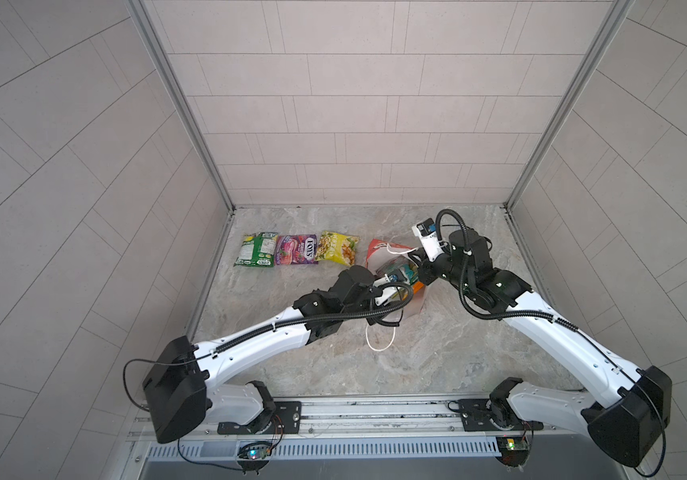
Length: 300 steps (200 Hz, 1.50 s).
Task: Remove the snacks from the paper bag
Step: 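Push the left gripper down into the bag toward the teal packet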
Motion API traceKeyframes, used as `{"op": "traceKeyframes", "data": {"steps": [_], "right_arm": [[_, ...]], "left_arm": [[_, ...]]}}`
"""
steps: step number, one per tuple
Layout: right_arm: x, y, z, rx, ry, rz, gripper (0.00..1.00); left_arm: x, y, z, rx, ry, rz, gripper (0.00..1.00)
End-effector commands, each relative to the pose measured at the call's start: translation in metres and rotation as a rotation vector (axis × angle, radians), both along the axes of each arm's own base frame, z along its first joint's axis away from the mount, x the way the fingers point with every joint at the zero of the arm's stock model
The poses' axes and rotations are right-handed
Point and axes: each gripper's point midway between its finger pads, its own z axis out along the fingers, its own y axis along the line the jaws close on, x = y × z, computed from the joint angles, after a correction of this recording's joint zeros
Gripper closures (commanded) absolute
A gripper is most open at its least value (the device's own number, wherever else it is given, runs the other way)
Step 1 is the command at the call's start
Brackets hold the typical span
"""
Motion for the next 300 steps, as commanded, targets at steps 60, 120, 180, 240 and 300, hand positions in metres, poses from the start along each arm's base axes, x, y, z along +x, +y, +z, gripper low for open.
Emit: {"op": "traceKeyframes", "data": {"steps": [60, 120, 180, 240, 300], "right_arm": [[-0.003, -0.001, 0.029, 0.109, -0.071, 0.005, 1.0], [-0.004, -0.002, 0.032, 0.123, -0.081, 0.008, 1.0], [-0.006, 0.001, 0.035, 0.141, -0.092, 0.028, 1.0], [-0.008, 0.002, 0.035, 0.149, -0.1, 0.037, 1.0], [-0.009, 0.0, 0.037, 0.159, -0.112, 0.035, 1.0]], "left_arm": [[0.044, -0.012, -0.013, 0.105, -0.131, 0.111, 0.46], [0.07, -0.016, -0.029, 0.151, -0.19, 0.186, 0.44], [0.092, -0.02, -0.045, 0.176, -0.2, 0.209, 0.44], [0.108, -0.024, -0.062, 0.148, -0.18, 0.226, 0.45], [0.111, -0.027, -0.079, 0.156, -0.145, 0.221, 0.53]]}}
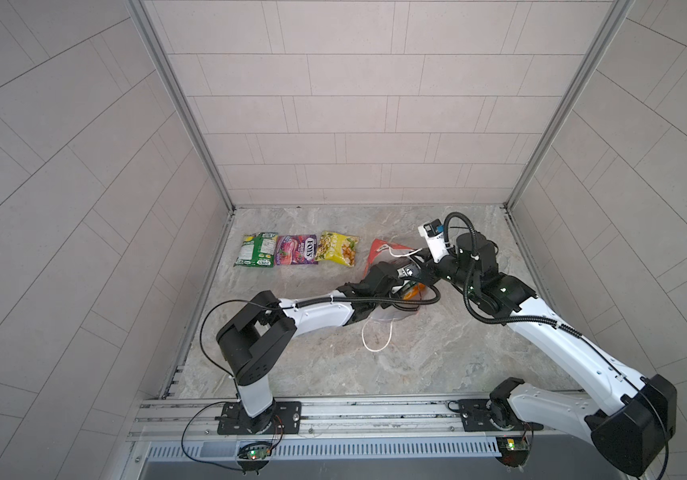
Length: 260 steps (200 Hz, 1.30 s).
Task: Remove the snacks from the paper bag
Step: 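Push the left gripper down into the bag toward the teal packet, then grasp the teal packet with the left gripper and lift it out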
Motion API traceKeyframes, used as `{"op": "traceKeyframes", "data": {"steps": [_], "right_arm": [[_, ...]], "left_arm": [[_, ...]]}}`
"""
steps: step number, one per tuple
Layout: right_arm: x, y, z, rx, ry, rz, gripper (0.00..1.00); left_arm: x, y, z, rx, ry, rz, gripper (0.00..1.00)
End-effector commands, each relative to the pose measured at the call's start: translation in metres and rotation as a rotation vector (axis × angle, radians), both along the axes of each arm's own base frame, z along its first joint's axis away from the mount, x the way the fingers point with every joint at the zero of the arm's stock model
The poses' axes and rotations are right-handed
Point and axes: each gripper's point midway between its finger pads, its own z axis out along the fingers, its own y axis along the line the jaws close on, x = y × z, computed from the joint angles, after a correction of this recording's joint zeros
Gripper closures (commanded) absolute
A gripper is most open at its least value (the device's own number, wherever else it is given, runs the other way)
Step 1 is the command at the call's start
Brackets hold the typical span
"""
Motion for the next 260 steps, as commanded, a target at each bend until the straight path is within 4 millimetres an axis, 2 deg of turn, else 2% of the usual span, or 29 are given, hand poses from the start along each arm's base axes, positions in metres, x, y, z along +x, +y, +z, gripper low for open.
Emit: {"op": "traceKeyframes", "data": {"steps": [1, 7, 22, 47, 60, 67, 84, 185, 260], "right_arm": [[-0.004, 0.003, 0.034, 0.075, -0.101, 0.018, 1.0], [-0.004, 0.003, 0.034, 0.079, -0.1, 0.022, 1.0], [-0.005, 0.004, 0.034, 0.085, -0.103, 0.028, 1.0], [-0.004, 0.003, 0.033, 0.083, -0.101, 0.022, 1.0], [-0.003, 0.002, 0.034, 0.085, -0.103, 0.021, 1.0], [-0.003, 0.003, 0.033, 0.085, -0.1, 0.02, 1.0], [-0.001, 0.002, 0.032, 0.084, -0.096, 0.015, 1.0], [0.012, -0.006, 0.015, 0.089, -0.063, -0.044, 1.0], [0.018, -0.012, 0.008, 0.094, -0.051, -0.079, 1.0]], "left_arm": [[0.009, -0.008, 0.009, -0.048, -0.012, 0.01, 0.52], [0.009, -0.008, 0.007, -0.048, -0.009, 0.01, 0.53], [0.01, -0.008, 0.008, -0.054, -0.014, 0.019, 0.65], [0.011, -0.007, 0.009, -0.053, -0.02, 0.025, 0.66], [0.011, -0.006, 0.011, -0.055, -0.024, 0.028, 0.71], [0.011, -0.006, 0.014, -0.058, -0.026, 0.031, 0.75], [0.011, -0.005, 0.022, -0.07, -0.035, 0.032, 0.76], [-0.002, 0.006, 0.071, -0.17, -0.07, 0.034, 0.99], [-0.02, 0.027, 0.104, -0.253, -0.086, 0.051, 1.0]]}}
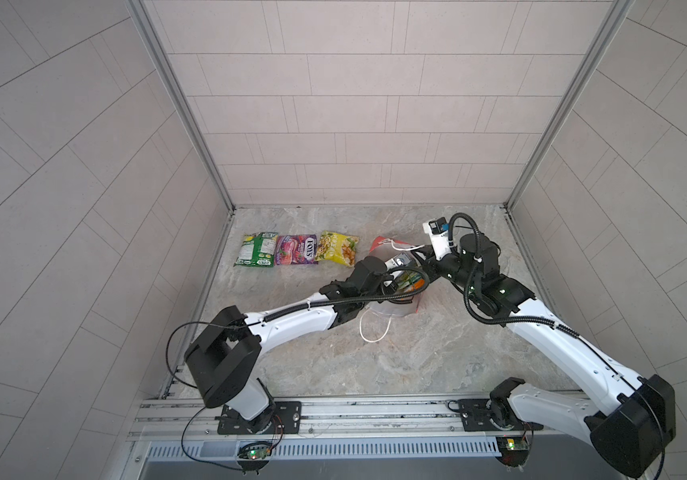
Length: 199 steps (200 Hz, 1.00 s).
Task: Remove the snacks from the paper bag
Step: 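Grasp the teal packet with the left gripper and lift it out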
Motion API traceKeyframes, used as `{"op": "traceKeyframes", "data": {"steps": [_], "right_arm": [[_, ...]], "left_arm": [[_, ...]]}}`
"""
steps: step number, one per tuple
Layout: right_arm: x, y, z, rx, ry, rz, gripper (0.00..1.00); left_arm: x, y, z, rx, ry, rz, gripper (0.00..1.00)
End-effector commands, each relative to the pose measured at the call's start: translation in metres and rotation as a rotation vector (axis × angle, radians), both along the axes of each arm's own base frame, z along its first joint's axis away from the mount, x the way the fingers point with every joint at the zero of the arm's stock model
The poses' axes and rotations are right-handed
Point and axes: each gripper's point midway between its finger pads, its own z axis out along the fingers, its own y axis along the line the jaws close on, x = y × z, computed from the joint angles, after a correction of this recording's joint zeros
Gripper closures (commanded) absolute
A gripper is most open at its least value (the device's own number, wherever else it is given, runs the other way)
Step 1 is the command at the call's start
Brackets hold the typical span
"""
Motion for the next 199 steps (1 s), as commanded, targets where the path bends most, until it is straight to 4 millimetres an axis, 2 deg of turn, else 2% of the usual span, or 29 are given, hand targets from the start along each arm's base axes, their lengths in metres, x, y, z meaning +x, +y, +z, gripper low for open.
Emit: {"op": "traceKeyframes", "data": {"steps": [1, 31, 113, 146, 175, 199], "right_arm": [[0.006, -0.006, 0.004, 0.023, -0.021, -0.036, 1.0], [0.008, -0.007, 0.003, 0.033, -0.015, -0.043, 1.0], [0.013, -0.013, 0.0, 0.03, -0.008, -0.063, 1.0], [0.012, -0.014, 0.001, 0.027, -0.017, -0.063, 1.0], [0.011, -0.013, 0.003, 0.031, -0.024, -0.055, 1.0], [0.01, -0.012, 0.002, 0.037, -0.025, -0.054, 1.0]], "left_arm": [[-0.005, 0.007, 0.032, -0.09, -0.04, 0.014, 1.0], [-0.018, 0.015, 0.056, -0.168, -0.053, 0.001, 1.0], [-0.051, 0.032, 0.096, -0.282, -0.035, -0.054, 1.0], [-0.067, 0.039, 0.104, -0.304, -0.035, -0.093, 1.0], [-0.073, 0.048, 0.109, -0.304, -0.024, -0.085, 1.0], [-0.08, 0.055, 0.12, -0.336, -0.035, -0.087, 1.0]]}}
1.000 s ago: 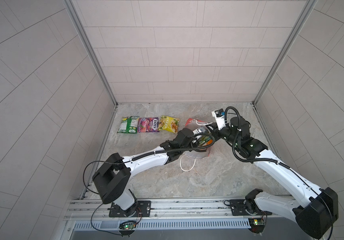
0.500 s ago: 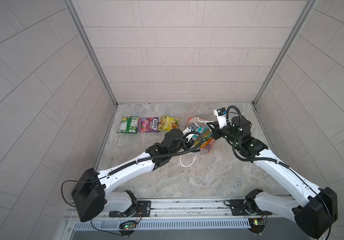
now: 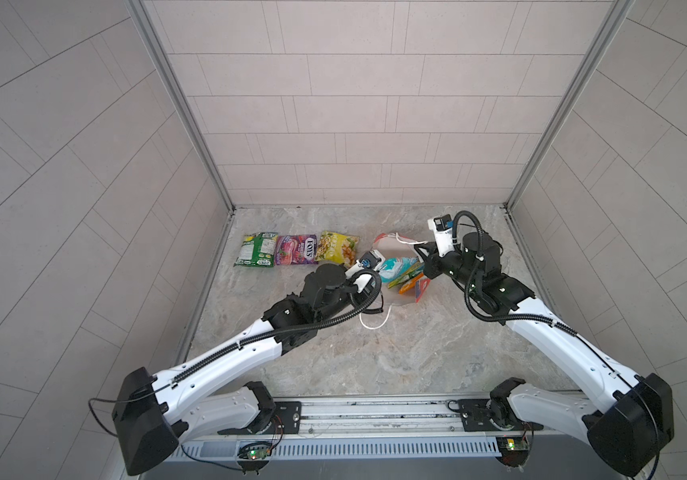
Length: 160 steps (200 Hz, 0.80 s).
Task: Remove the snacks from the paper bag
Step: 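Grasp the teal packet with the left gripper and lift it out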
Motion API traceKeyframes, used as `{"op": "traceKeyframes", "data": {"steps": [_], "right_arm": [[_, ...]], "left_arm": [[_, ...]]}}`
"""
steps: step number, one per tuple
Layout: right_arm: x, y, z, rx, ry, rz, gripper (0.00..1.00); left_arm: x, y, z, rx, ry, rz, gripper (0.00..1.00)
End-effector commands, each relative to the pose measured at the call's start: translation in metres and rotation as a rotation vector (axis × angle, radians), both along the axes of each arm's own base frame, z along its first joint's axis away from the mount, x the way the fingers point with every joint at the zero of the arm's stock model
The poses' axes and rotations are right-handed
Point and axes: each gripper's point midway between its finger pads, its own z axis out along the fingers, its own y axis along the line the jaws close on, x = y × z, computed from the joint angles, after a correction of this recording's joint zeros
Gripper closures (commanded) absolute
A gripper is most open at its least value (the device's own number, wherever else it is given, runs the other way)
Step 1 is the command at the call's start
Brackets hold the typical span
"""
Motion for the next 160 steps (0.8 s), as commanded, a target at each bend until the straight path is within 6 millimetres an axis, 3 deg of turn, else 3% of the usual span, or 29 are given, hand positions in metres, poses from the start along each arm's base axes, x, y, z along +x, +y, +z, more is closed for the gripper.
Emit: {"op": "traceKeyframes", "data": {"steps": [1, 65, 107, 127, 160], "right_arm": [[0.0, -0.002, 0.003, 0.01, -0.019, -0.007, 1.0], [-0.002, 0.0, 0.004, 0.026, -0.015, 0.004, 1.0], [-0.006, -0.001, 0.009, 0.036, -0.025, 0.011, 1.0], [-0.008, -0.001, 0.012, 0.036, -0.034, 0.015, 1.0], [-0.009, -0.001, 0.012, 0.035, -0.034, 0.018, 1.0]], "left_arm": [[-0.011, 0.006, 0.024, -0.072, -0.026, -0.017, 1.0], [-0.031, 0.037, 0.08, -0.165, -0.087, 0.008, 1.0], [-0.016, 0.088, 0.118, -0.185, -0.157, 0.267, 1.0], [-0.007, 0.111, 0.125, -0.146, -0.166, 0.398, 1.0], [0.013, 0.141, 0.12, -0.037, -0.148, 0.598, 1.0]]}}
